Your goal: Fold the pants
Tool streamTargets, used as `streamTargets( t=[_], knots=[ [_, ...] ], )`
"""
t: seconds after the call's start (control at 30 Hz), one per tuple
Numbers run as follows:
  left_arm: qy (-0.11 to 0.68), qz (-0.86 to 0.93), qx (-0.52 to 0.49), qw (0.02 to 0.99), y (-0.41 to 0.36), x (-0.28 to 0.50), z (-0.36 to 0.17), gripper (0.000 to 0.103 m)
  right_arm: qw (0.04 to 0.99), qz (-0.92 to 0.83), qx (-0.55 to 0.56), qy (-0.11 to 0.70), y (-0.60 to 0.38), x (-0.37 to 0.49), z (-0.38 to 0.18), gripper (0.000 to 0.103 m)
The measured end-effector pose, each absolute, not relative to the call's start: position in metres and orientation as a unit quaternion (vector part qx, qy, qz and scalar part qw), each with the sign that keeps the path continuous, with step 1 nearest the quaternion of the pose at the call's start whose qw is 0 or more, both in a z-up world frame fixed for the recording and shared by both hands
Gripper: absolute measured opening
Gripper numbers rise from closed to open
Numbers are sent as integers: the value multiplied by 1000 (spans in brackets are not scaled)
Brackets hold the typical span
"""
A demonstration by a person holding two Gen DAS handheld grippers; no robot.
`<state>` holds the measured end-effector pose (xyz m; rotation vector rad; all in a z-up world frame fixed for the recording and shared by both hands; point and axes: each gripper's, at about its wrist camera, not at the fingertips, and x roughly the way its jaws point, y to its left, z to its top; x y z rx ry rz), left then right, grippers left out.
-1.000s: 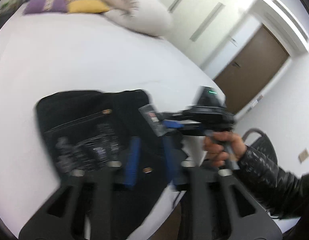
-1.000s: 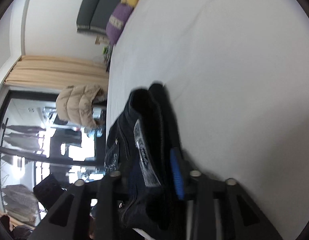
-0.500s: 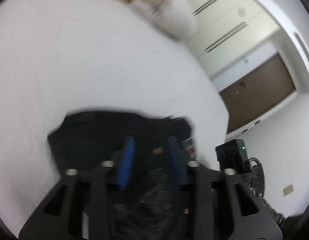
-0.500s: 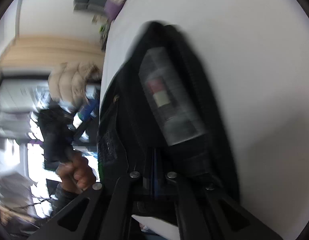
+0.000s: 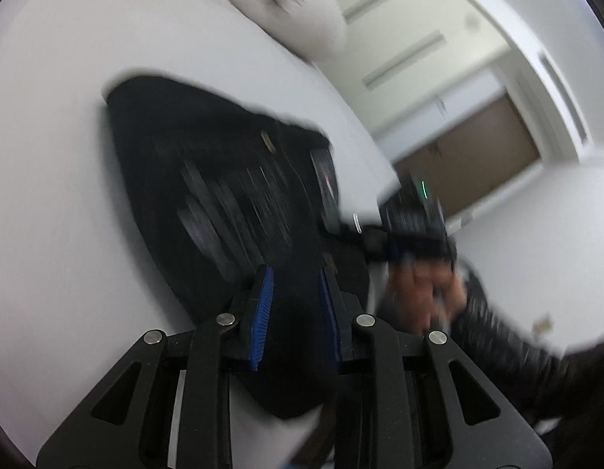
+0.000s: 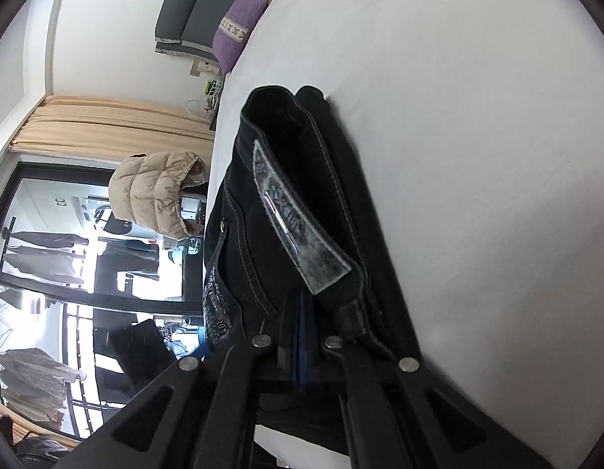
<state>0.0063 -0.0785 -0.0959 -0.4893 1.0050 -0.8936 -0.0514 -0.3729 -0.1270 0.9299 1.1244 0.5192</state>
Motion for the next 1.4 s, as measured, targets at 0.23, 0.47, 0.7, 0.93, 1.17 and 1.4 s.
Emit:
streamTargets(
  t=[0.23, 0.47, 0.7, 0.93, 1.17, 1.4],
  knots=[
    [446, -416, -186, 771, -74, -14, -109, 23, 727, 219, 430, 489, -375, -71, -120, 0],
    [449, -383, -181, 787, -71, -7, -76, 39, 760, 227, 414, 446, -388, -85, -78, 75],
    [434, -334, -293, 784, -25, 27, -73, 103, 762, 216, 383, 477, -412, -46, -70, 78],
    [518, -328, -323, 721, -46, 70, -120, 103, 710, 241, 384, 539, -402, 3, -106, 67],
    [541, -332, -309, 708, -67, 85, -122, 93, 698, 241, 357, 572, -366, 23, -117, 45],
    [542, -319, -354, 692, -52, 98, -130, 27, 725, 228, 341, 553, -351, 14, -92, 21]
  ],
)
